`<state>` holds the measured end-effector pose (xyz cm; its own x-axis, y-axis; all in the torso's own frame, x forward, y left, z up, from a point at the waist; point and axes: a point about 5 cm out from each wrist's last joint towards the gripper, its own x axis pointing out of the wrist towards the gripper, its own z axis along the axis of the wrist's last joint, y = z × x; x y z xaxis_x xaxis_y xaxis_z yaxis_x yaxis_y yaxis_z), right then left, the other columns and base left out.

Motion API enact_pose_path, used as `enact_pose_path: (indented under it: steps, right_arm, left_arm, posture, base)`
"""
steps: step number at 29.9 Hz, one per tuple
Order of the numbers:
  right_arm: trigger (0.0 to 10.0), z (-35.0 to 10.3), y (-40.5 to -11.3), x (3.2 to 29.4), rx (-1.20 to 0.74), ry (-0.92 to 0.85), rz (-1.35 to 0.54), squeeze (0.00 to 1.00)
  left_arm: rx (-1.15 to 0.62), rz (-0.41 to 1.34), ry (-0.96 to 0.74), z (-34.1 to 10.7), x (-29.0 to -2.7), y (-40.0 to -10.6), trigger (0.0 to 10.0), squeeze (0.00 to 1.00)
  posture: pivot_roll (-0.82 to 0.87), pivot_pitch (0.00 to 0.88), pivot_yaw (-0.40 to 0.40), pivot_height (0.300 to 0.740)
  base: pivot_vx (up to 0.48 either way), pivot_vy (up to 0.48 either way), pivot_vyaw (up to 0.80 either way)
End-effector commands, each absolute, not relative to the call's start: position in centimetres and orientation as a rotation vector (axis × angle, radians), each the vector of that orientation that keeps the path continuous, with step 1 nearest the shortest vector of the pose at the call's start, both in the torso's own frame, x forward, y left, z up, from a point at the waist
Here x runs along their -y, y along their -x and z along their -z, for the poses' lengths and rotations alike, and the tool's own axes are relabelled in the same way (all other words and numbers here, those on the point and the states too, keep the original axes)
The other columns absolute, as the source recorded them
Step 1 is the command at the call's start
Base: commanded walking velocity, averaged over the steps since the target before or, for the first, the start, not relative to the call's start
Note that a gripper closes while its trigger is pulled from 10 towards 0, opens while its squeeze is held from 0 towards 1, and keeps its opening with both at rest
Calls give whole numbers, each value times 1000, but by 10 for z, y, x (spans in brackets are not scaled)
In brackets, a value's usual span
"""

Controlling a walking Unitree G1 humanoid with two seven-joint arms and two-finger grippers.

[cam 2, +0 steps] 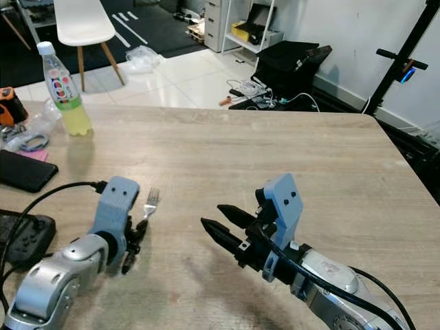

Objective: Setting the table

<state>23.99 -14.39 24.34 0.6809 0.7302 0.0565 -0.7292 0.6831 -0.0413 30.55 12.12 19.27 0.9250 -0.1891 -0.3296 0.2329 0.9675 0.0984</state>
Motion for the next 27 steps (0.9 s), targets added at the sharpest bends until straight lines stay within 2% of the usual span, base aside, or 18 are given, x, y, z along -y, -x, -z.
enact_pose_path:
  steps: [1,13,16,17,18,19,20,23,24,27]
  right_arm:
    - [10000,-241,-238,143,68,8,-824,0]
    - [10000,-241,-239,142,76,-4,-818,0]
    - [10000,-241,-240,142,79,-5,-814,0]
    - [10000,-242,-241,142,89,-10,-801,0]
    - [10000,-242,-241,142,89,-10,-801,0]
    - [10000,-243,-243,143,105,-20,-775,0]
    - [10000,-248,-251,144,165,-62,-652,0]
    - [10000,-250,-255,144,190,-92,-592,0]
    - [10000,-251,-264,141,231,-184,-446,0]
    - [10000,-249,-267,137,247,-253,-362,0]
  left_arm:
    - [-484,197,-129,-162,-127,-300,0,0]
    - [-482,165,-121,-163,-136,-306,0,0]
    - [-430,164,-101,-171,-137,-311,0,0]
    - [-332,163,-109,-187,-138,-316,10000,0]
    - [-332,163,-109,-187,-138,-316,10000,0]
    - [-229,165,-115,-205,-141,-322,10000,0]
    - [-50,197,-120,-242,-149,-328,10000,0]
    - [5,226,-126,-256,-153,-329,10000,0]
    - [107,358,-169,-281,-159,-323,10000,0]
    - [153,458,-200,-295,-165,-315,10000,0]
  posture:
    - [83,181,64,740]
    - [85,169,71,740]
    - [86,169,69,740]
    - [87,167,66,740]
    - [87,167,66,740]
    - [87,167,66,740]
    - [92,156,57,740]
    - [92,156,57,740]
    - [100,146,55,740]
    - [105,138,53,740]
  base:
    - [0,0,0]
    - [0,0,0]
    - [0,0,0]
    - [0,0,0]
    - [0,0,0]
    - [0,0,0]
    - [0,0,0]
    - [0,0,0]
    - [0,0,0]
    - [0,0,0]
